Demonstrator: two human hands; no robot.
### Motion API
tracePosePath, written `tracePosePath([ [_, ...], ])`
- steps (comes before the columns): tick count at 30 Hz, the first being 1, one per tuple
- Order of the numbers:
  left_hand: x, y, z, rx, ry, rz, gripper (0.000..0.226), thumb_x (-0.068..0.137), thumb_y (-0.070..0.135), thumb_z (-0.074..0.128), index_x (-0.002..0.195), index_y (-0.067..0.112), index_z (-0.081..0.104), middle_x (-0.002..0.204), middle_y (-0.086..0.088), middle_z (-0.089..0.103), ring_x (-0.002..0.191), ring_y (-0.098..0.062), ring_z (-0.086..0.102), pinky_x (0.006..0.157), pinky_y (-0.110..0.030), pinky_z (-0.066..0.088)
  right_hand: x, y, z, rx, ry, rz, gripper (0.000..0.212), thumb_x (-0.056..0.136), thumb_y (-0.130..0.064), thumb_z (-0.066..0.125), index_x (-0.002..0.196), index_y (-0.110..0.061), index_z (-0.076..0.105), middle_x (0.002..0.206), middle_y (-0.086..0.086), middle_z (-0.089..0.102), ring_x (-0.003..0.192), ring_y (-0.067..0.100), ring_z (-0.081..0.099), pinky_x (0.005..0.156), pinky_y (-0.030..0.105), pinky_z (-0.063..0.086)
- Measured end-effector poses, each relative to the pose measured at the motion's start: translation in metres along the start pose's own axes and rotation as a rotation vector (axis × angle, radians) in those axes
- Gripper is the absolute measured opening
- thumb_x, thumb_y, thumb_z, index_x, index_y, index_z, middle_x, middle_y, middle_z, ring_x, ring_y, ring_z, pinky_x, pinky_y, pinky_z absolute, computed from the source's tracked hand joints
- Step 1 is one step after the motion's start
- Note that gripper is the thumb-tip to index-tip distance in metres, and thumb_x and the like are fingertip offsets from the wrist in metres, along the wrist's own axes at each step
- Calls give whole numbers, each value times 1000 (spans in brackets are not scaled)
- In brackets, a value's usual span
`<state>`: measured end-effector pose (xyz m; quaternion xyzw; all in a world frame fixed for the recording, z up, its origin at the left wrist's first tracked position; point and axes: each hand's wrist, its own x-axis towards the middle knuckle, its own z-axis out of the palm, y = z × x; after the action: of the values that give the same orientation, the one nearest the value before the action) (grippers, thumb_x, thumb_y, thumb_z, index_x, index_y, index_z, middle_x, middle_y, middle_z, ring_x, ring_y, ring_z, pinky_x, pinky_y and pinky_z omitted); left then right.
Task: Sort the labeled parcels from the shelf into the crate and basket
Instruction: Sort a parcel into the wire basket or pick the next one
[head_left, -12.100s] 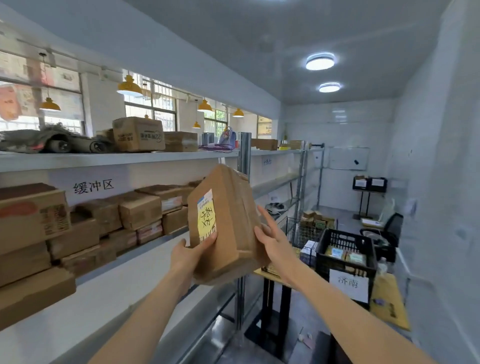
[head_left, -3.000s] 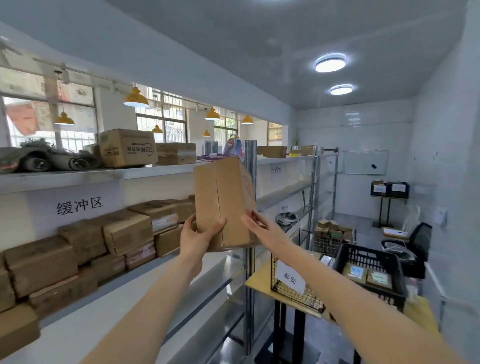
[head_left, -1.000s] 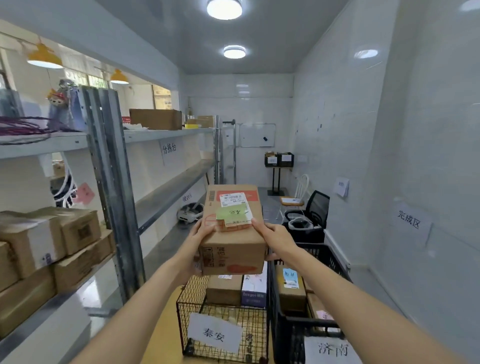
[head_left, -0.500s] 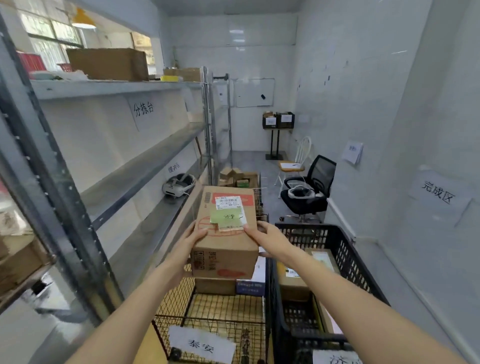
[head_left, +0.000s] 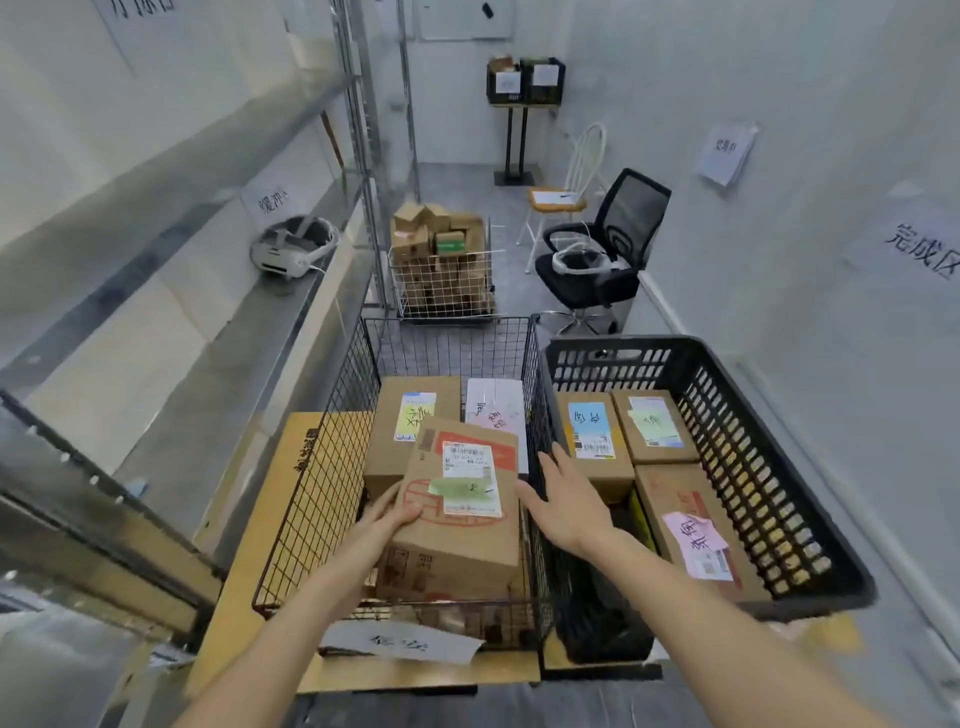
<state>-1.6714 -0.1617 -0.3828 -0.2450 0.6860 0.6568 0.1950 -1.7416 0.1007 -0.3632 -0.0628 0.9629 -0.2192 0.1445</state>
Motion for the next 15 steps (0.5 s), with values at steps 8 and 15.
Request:
tracePosePath([
  [8, 48, -12, 13, 20, -103, -149, 87, 67, 60, 80, 143, 54, 39, 124, -3, 62, 112, -30, 60, 89, -48, 51, 17, 10, 22, -63, 156, -66, 73, 105, -60, 27, 162, -16, 12, 170, 4, -1, 156, 20, -1, 127, 35, 5],
  [15, 83, -31, 29, 276, -370, -267, 106, 73, 24, 89, 148, 61, 25, 135, -3, 55, 121, -29, 57, 97, -59, 48, 35, 19, 23, -116, 215, -124, 72, 105, -57, 30, 162, -20, 7, 170, 2, -3, 156, 17, -4, 125, 33, 0],
])
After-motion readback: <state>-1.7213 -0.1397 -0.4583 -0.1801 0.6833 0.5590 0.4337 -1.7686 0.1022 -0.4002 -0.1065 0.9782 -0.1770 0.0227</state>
